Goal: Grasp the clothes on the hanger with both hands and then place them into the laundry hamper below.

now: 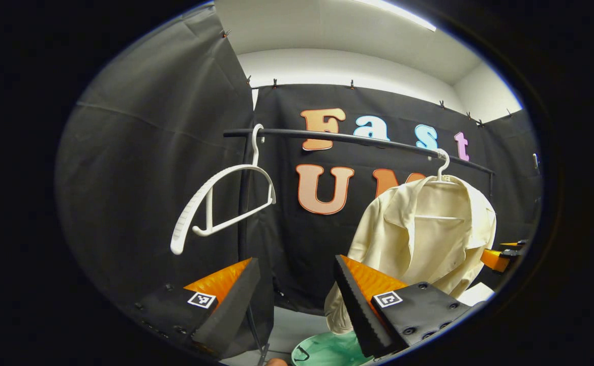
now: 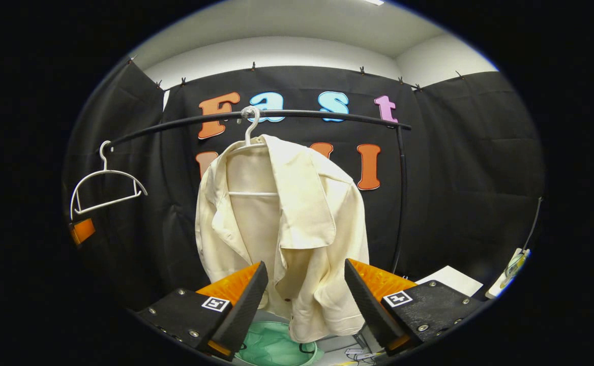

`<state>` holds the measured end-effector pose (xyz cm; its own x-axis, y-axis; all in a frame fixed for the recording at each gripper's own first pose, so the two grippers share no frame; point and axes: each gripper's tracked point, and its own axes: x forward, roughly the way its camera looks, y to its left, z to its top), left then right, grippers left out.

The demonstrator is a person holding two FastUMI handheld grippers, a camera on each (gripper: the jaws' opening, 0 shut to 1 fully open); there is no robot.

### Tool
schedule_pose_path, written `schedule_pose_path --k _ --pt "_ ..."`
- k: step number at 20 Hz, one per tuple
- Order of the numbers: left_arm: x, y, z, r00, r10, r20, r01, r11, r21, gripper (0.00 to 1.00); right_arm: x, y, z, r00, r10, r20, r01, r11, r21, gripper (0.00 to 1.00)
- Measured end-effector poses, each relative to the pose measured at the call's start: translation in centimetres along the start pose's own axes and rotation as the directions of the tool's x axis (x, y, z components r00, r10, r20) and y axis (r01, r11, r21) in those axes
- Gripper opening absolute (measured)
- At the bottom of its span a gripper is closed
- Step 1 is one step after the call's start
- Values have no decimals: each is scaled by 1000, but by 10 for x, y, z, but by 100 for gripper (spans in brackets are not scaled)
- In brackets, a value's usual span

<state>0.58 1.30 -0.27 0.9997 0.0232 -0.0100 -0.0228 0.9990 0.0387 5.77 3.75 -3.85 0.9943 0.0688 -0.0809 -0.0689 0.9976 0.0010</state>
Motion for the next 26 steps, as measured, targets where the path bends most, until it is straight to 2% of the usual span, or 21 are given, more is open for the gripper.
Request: schedule_pose_path --k 9,16,22,23,25,26 --pt "1 8 -9 1000 18 -19 -17 1000 12 96 42 11 -18 999 11 -47 -10 1000 28 94" --pt "6 10 -13 999 35 -25 -34 999 30 96 80 -1 -36 996 -38 -78 39 999 12 94" --pt "11 9 -16 998 41 -38 -39 998 41 96 106 0 -42 995 -47 -85 49 999 17 93" --pt "13 8 -18 998 39 -41 -37 998 40 96 110 -1 -42 995 -47 -85 48 999 14 92" --pt "15 3 -21 998 31 -48 -30 999 38 96 113 -1 -45 995 -48 -87 50 999 13 81" --pt "16 0 -22 998 27 -49 -25 999 39 97 114 -3 -46 995 -50 -89 52 999 12 71"
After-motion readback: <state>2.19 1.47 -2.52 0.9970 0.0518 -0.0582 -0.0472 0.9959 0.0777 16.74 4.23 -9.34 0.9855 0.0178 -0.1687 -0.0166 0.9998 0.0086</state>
